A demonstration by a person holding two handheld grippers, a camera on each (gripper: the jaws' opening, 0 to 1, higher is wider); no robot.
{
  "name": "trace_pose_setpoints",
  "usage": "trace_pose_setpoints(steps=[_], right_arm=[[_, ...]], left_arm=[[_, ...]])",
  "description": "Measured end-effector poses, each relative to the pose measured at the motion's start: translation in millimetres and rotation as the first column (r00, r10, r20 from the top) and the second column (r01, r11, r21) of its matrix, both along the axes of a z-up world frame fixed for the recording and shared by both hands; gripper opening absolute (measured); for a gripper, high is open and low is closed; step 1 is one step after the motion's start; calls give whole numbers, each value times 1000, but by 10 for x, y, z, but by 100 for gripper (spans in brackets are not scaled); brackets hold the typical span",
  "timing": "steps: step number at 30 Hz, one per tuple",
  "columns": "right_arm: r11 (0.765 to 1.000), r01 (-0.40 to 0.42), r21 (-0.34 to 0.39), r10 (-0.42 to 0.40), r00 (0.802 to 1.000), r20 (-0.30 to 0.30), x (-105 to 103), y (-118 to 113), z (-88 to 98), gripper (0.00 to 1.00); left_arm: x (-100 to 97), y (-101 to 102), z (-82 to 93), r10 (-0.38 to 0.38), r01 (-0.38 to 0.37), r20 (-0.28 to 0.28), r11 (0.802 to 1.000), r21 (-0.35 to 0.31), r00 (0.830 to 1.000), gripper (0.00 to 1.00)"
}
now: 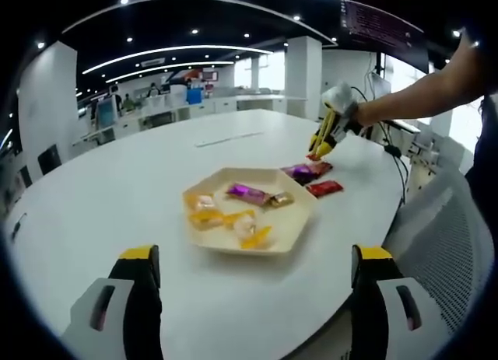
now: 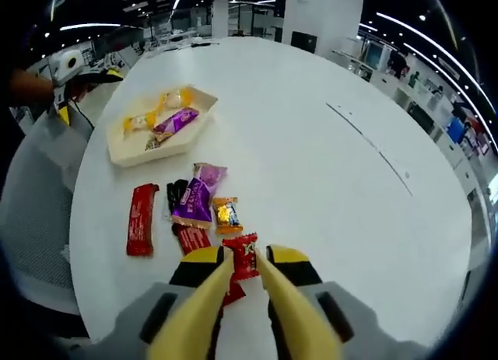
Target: Place the target food into the container with the food tongs after gripping and lifting it, then release it inside without dropping or visibly crushing the food.
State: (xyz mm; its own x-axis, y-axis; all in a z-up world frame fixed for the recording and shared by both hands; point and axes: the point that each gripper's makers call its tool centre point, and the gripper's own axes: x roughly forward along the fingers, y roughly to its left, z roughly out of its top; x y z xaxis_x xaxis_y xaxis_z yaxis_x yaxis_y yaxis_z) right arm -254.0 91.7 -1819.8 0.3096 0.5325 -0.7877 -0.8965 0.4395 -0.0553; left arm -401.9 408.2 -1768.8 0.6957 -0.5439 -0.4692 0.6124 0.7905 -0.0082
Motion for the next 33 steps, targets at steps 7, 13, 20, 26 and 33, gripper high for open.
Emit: trace_pose_setpoints(steps=[7,13,20,26,33], right_arm=[[999,32,17,-32,999,1,5,18,125,21],[999,47,27,-47,999,-2,-12,107,255,21],[996,52,78,-53,999,6,8,425,509,21],[994,16,110,-17,1000,5,-41,861,718,21],[987,-8,163,8,1000,1,-145,1382,843,21]], left_arm=[[-8,-20,22,-15,15,12,1000,-7,1000,100],[2,-9,33,-11,11,18,1000,-13,1000,100],[5,-7,56,-15,16,36,1000,-9,999,100],[-15,-34,67,-25,26,34,1000,-16,999,100],[-56,-97,68,-61,61,35,998,-13,998,99]])
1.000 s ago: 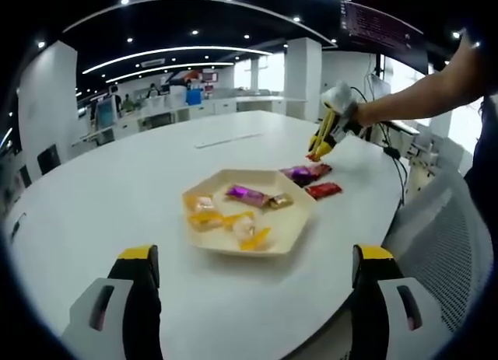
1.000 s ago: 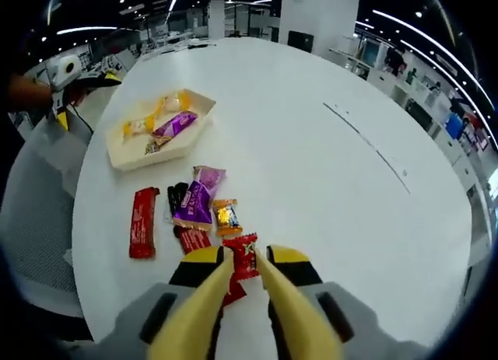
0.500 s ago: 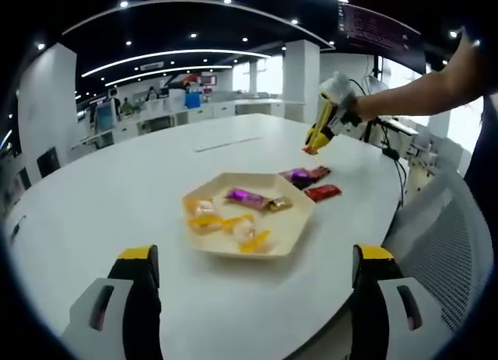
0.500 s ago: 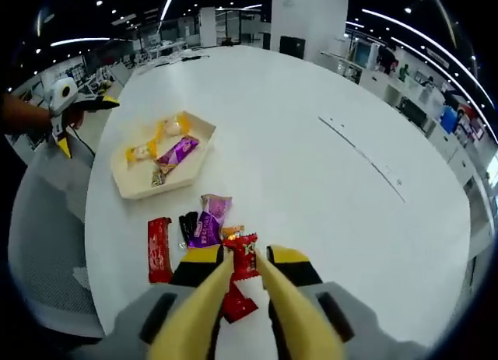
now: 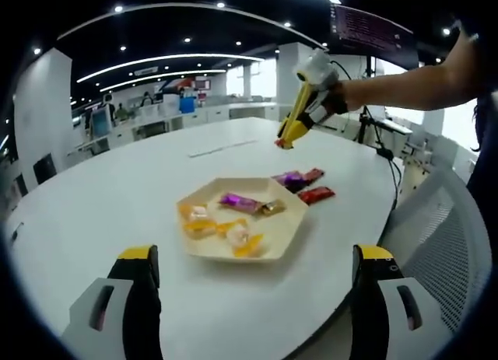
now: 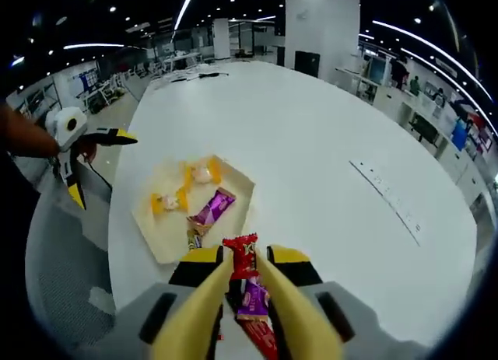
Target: Place the target food into the container with the food tongs after gripping and lifting it, then release it inside without dropping or visibly crushing the food.
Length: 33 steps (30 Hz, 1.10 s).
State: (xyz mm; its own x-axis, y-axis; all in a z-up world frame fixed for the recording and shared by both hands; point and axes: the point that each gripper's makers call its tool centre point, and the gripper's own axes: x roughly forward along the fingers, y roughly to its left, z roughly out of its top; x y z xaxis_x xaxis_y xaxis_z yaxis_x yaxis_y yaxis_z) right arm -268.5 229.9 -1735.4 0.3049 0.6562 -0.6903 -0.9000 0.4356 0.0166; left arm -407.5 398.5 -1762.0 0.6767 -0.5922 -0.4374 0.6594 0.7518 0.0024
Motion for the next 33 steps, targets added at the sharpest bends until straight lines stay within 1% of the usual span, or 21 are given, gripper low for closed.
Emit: trace_pose_setpoints(steps=[1,3,4,6,8,11,13,17,19,22,23,24,26,27,29,33], right_arm=[[1000,0,2,0,1000,-2,-6,29,2,21],[1000,-20,-4,20,1000,2,-49,182,4,21],[1000,-30,-5,30,1000,2,-62,265,11,21],[999,-47,-6,47,999,7,-77,370,33,21],[999,-51,10,51,999,3,-70,505,87,21],[998,-61,22,61,998,-1,-76,660,118,21],[998,-69,17,68,998,10,-65,794,114,21],[995,-92,25,92,996,3,-94,1004,75,21],[995,-100,20,100,995,3,-113,1064,46,22],[993,-116,29,116,993,4,-154,1144,25,23],[989,-138,43,138,990,22,-172,1191,29,23],[991,-125,41,124,992,7,-175,1191,18,23],[991,-124,44,124,992,7,-180,1194,21,24],[991,-128,48,127,992,11,-180,1201,28,24],[991,-127,48,126,992,21,-175,1195,61,25],[990,-133,56,130,990,45,-165,1158,152,25]], left_arm=[[-9,-16,-2,-11,11,1,1000,1,1000,99],[-8,-30,-9,-22,22,8,1000,16,1000,99],[-8,-37,11,-23,23,15,1000,9,1000,99],[7,-5,12,-9,9,18,1000,15,1000,99],[24,17,16,4,-4,18,1000,13,1000,99],[38,45,13,12,-13,26,999,29,1000,99],[44,49,18,15,-15,29,1000,26,999,99],[50,60,14,20,-21,30,999,29,999,97],[53,73,11,25,-26,29,999,31,999,97],[71,89,58,33,-35,56,999,36,998,97],[67,80,63,31,-33,55,999,28,998,97],[61,82,52,31,-33,49,999,28,998,97],[56,68,73,28,-29,54,999,19,998,97],[57,59,94,28,-28,58,1000,8,998,97],[57,65,80,28,-29,55,999,15,998,97],[56,55,84,28,-28,52,1000,4,998,97]])
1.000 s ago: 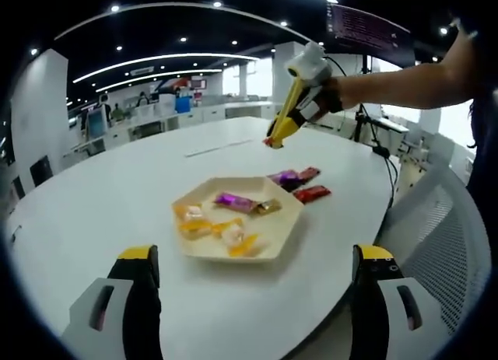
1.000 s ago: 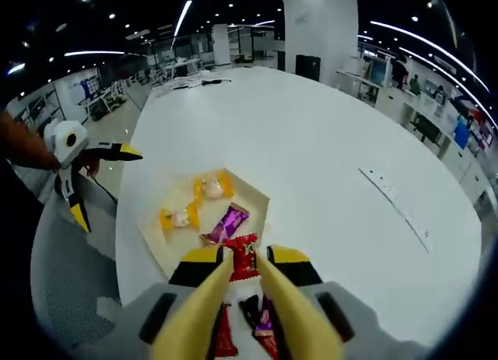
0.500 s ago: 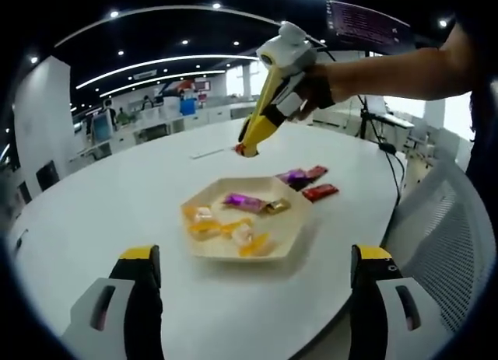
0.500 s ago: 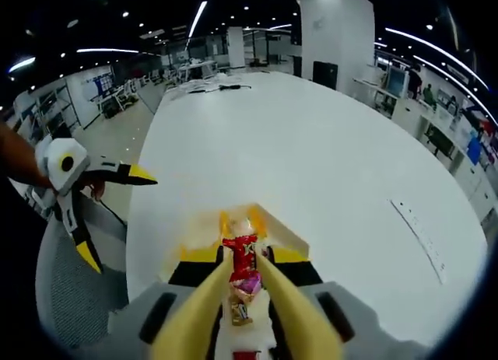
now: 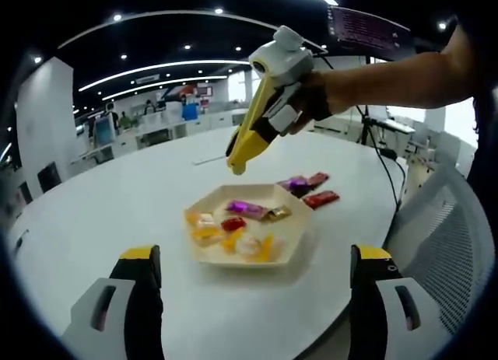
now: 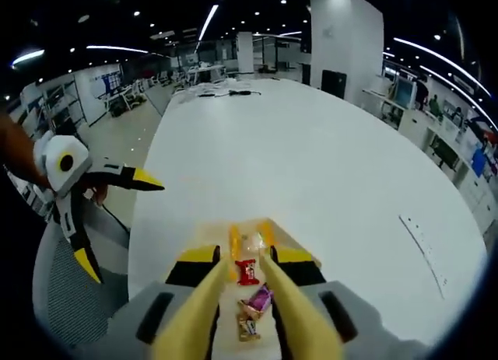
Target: Place the target food into the container with the food tongs after gripping and lifting it, then release it inside without dropping or visibly crushing the food.
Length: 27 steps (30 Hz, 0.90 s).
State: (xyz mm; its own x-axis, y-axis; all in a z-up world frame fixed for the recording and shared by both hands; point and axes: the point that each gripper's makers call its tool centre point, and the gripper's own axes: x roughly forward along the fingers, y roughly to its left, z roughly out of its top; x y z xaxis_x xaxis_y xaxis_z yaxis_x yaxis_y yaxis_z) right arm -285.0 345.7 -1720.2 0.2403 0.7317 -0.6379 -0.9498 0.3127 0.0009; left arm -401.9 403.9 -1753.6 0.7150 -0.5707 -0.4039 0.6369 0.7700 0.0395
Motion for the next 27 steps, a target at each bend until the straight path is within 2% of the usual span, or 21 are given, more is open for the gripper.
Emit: trace_pose_setpoints(steps=[3,11,19,27], right_arm=[[1000,4,6,-4,1000,25,15,-52,52,26],[997,43,63,-45,998,33,13,-219,240,26],[996,53,74,-58,996,67,-9,-425,321,26],[990,106,95,-114,991,76,29,-671,391,26]], left_arm=[[3,1,-1,-1,1,1,1000,-1,1000,97],[0,-10,3,-8,8,11,1000,10,1000,96],[1,-3,2,-7,7,9,1000,9,1000,99],[-16,-29,15,-20,20,8,1000,-2,1000,99]])
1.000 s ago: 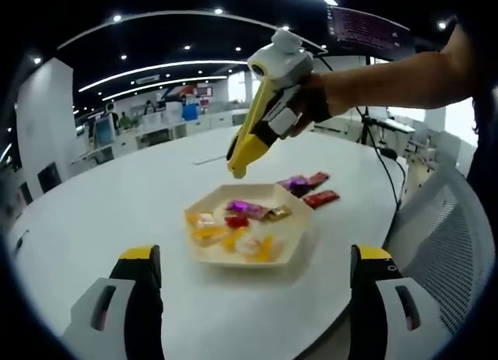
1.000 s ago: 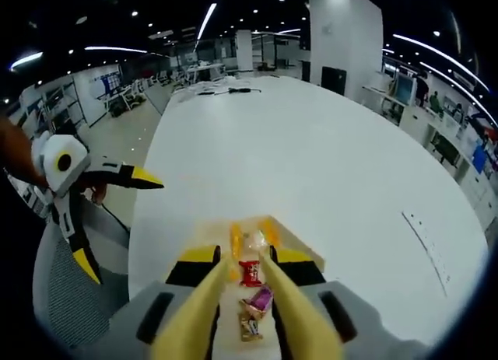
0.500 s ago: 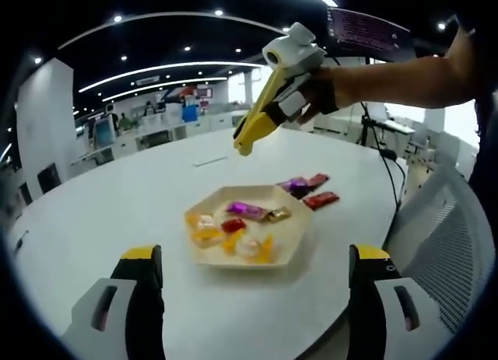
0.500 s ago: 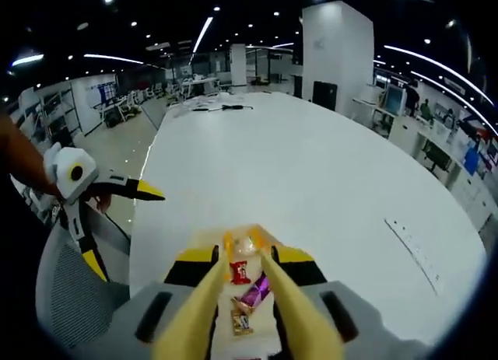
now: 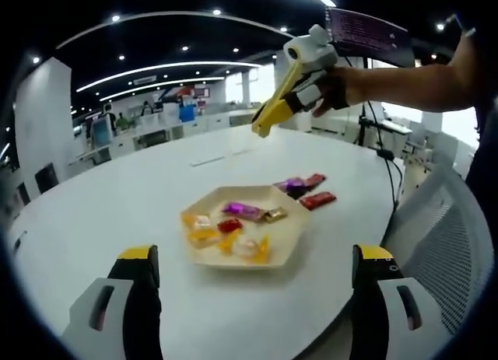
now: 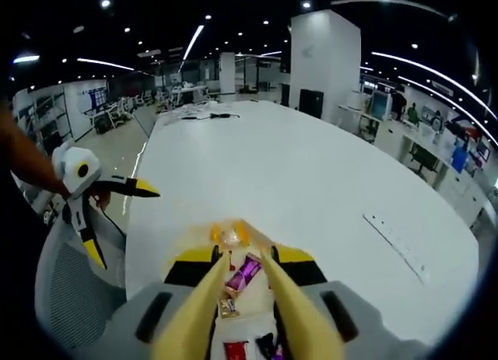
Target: Place the target food into the container with the food tongs after gripping and lifting it, then release it inside without dropping or visibly crushing the food.
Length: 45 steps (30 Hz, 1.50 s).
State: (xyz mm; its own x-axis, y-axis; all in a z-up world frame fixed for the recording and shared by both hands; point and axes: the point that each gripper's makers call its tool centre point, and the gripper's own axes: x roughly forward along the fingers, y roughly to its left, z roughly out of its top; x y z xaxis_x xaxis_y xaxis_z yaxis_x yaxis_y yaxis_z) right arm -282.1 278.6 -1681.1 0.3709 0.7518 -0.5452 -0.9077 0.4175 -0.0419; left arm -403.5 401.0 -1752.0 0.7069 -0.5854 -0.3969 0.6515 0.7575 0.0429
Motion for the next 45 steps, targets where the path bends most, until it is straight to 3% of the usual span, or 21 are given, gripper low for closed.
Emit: trace_pose_setpoints(steps=[24,26,28,34,45], right_arm=[[998,40,-46,-39,999,31,96,-750,-140,27],[998,41,-51,-39,999,33,108,-809,-165,27],[997,46,-59,-44,999,32,132,-881,-206,27],[996,20,-86,-14,998,67,163,-1071,-334,26],[997,21,-71,-17,998,56,277,-1287,-511,26]], left_arm=[[11,16,-14,9,-9,-1,1000,6,1000,99],[4,14,-15,10,-10,-5,1000,8,1000,99],[24,34,13,15,-16,26,1000,23,1000,99],[5,20,-8,11,-12,4,1000,10,1000,99],[-6,5,-35,4,-4,-10,1000,17,1000,99]])
